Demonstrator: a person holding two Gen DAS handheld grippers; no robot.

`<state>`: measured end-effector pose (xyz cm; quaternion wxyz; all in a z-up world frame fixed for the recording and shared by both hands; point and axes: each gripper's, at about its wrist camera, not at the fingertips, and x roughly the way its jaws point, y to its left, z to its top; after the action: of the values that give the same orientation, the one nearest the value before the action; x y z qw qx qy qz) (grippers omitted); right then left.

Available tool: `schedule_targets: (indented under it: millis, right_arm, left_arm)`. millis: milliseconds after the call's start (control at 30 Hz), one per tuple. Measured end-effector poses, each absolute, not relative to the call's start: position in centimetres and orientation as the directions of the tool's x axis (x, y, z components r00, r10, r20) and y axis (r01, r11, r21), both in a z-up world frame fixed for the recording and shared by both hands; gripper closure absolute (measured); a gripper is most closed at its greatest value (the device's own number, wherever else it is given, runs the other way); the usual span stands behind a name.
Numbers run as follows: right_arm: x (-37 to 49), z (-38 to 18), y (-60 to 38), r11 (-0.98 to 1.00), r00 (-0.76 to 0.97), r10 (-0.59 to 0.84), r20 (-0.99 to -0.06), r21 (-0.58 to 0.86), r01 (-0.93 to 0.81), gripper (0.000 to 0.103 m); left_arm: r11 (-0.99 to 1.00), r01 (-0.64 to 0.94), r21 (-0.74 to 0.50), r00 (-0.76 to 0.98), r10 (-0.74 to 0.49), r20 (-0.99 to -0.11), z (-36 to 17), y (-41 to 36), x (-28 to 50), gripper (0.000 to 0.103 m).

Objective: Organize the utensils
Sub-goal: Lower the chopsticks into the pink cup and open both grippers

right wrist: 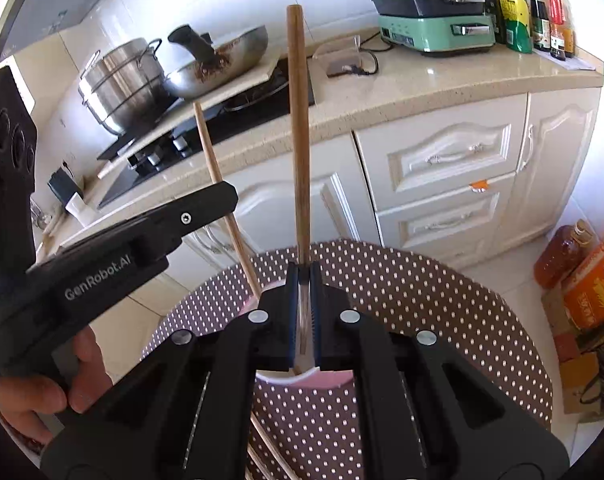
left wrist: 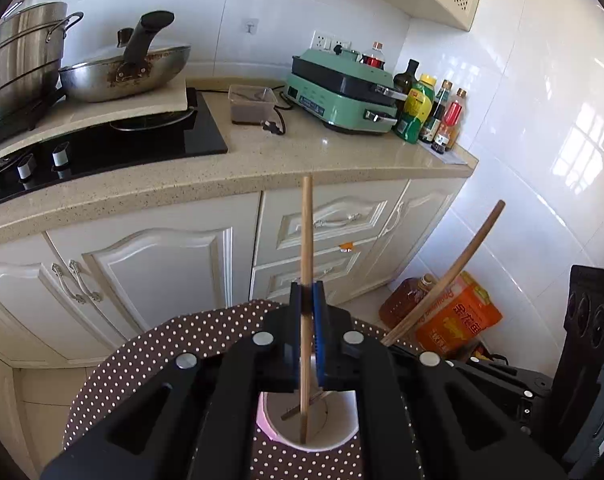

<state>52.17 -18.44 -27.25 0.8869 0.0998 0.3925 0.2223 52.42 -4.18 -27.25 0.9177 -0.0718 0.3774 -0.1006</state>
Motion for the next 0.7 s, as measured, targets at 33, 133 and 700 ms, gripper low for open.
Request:
schedule_targets:
  millis: [33, 133, 700]
  right_arm:
    - [52.0, -27.5, -18.4, 0.883, 0.588, 0.469, -0.659, 0.348, -0.315, 0.097]
    - [51.5, -28.1, -18.3, 0.889, 0.574, 0.457, -0.679, 0.339, -0.308, 0.097]
    - [49.1, -28.4, -18.8, 0.893, 0.534, 0.447, -0.718, 0.389, -0.224, 0.095]
  left_arm:
    - [0.969, 0.131, -0.207, 0.689, -0.240, -0.684, -27.5, -4.1, 52.2, 0.097]
    - [0.968, 0.134, -0.212, 0.665, -0.247, -0.705, -28.0, -4.1, 51.9, 0.097]
    - [0.955, 0.104, -0.277, 0.570, -0.286, -0.771, -27.9, -3.2, 49.3, 0.068]
